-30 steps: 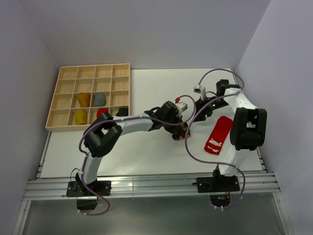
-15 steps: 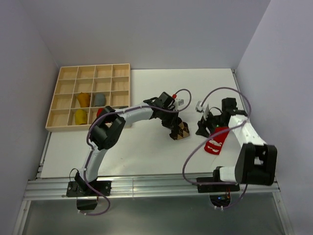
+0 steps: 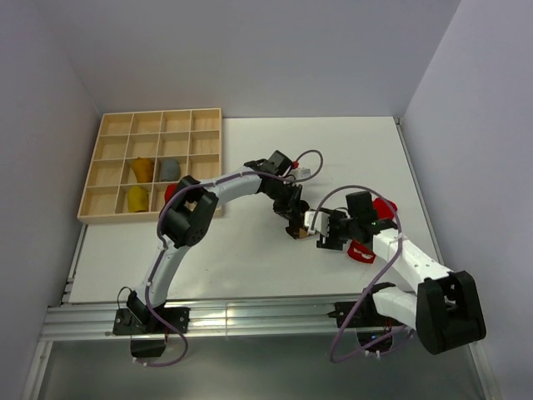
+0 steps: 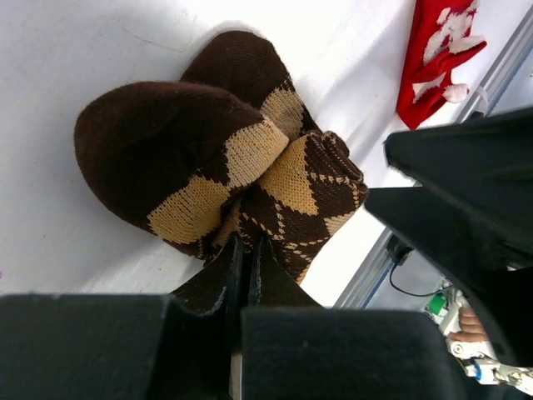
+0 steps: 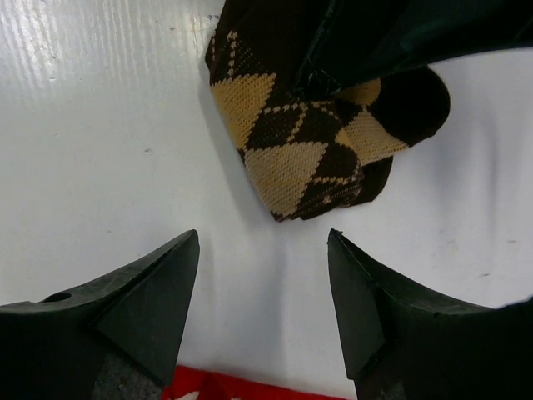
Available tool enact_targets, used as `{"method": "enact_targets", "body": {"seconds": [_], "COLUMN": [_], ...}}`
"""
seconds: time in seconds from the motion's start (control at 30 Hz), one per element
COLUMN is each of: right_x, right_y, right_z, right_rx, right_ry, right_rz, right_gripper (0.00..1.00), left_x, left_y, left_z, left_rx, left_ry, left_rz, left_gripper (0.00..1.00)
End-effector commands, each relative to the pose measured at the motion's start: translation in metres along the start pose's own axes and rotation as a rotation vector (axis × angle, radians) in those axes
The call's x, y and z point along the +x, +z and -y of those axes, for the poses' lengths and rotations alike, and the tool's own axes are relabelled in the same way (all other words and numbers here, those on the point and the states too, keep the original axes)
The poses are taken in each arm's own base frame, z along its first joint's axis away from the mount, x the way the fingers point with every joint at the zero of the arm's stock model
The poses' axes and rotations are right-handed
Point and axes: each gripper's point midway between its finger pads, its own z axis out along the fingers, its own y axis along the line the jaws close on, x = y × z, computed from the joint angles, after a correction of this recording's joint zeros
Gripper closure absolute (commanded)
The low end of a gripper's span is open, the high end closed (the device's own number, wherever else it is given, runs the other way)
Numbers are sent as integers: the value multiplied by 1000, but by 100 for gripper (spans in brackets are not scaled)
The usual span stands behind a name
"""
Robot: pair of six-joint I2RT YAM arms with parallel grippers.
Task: Roll the socks
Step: Roll the sock at the center of the board.
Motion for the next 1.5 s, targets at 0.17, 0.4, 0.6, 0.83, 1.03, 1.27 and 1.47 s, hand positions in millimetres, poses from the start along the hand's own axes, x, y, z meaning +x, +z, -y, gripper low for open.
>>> {"method": "enact_targets", "body": {"seconds": [0.17, 0.4, 0.6, 0.83, 1.03, 1.27, 1.47], "right_x": [-21, -20, -19, -15, -21, -3, 6], "right_y": [14, 32, 39, 47, 39, 31, 28], "right_z": [25, 24, 26, 20, 3, -4, -18], "right_rx": [165, 139, 97, -1, -201, -332, -441], "right_ry": [-249, -285, -236, -121, 5, 118, 186], "right_rz": [-11, -58, -92, -119, -132, -211, -278], "right_gripper": [28, 29, 47, 59, 65, 66, 66], "left_x": [43, 40, 39, 37, 32, 1, -10], "left_y": [20, 21, 21, 13, 2, -32, -66], "left_z": [-39, -40, -34, -14, -16, -8, -12], "left_rx": [-95, -83, -49, 29, -13, -54, -139], "left_ry": [-70, -69, -73, -83, -104, -137, -142], "left_rz": [-156, -161, -156, -105, 4, 253, 462], "left_gripper": [100, 100, 99, 85, 64, 53, 52]}}
